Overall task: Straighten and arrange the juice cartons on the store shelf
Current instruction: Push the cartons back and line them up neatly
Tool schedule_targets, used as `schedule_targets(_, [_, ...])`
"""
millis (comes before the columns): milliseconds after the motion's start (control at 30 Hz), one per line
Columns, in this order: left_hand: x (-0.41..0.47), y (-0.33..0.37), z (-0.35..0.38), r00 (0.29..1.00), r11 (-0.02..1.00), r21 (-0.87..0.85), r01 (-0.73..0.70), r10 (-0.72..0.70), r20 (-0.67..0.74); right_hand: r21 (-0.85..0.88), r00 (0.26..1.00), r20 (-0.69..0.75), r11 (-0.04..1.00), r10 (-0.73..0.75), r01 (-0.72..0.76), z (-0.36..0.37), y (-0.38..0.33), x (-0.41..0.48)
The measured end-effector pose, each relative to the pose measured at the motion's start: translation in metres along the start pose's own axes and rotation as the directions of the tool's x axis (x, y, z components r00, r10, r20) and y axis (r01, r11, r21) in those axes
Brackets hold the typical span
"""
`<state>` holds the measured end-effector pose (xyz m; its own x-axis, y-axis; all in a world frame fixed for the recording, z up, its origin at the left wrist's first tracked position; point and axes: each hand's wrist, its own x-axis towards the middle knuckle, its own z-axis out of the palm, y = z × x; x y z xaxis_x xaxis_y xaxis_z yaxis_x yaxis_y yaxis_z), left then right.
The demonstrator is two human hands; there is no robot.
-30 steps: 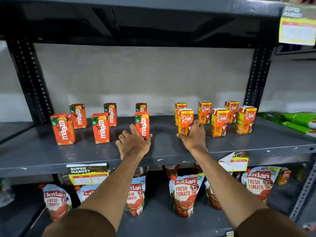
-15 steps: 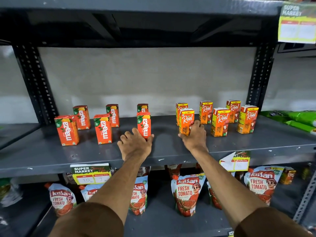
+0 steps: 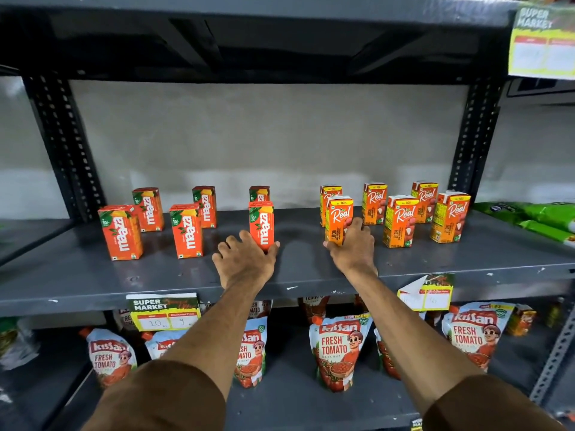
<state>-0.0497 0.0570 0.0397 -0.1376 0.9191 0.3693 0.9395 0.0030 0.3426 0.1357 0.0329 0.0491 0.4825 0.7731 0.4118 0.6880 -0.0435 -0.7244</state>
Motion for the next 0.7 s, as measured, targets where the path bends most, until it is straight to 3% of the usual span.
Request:
schedule_targets(200, [-0.007, 0.001, -0.005, 0.994, 0.989, -0.143, 0.044, -0.058, -0.097, -0.053, 0.995, -0.100, 0.999, -0.007, 0.002, 0.003, -0.006, -0.005])
schedule_targets(267, [-0.013, 0.001, -0.009, 0.987, 0.963, -0.269, 0.027, -0.068, -0.143, -0.044, 0.966, -0.220, 0.990, -0.138, 0.131, 0.004, -0.014, -0.014])
schedule_targets(333, [-0.020, -0.003, -0.015, 0.974, 0.880, -0.467, -0.090, -0.021, -0.226, -0.003, 0.894, -0.325, 0.946, -0.309, 0.326, 0.009, -0.026, -0.031])
schedule_targets(400, [-0.028, -0.020, -0.024, 0.938, 0.770, -0.593, -0.235, 0.019, -0.347, 0.096, 0.854, -0.315, 0.881, -0.414, 0.463, 0.022, -0.050, -0.059])
schedule_targets(567, [-0.018, -0.103, -0.045, 0.847, 0.833, -0.471, -0.292, -0.004, -0.532, 0.367, 0.845, -0.236, 0.761, -0.480, 0.535, 0.071, -0.128, -0.108])
schedule_targets(633, [-0.003, -0.142, -0.061, 0.791, 0.846, -0.432, -0.313, -0.020, -0.612, 0.417, 0.875, -0.191, 0.770, -0.444, 0.482, 0.095, -0.156, -0.115])
schedule_targets(700, [0.014, -0.176, -0.074, 0.788, 0.875, -0.411, -0.257, -0.057, -0.613, 0.426, 0.915, -0.141, 0.811, -0.378, 0.401, 0.119, -0.176, -0.115])
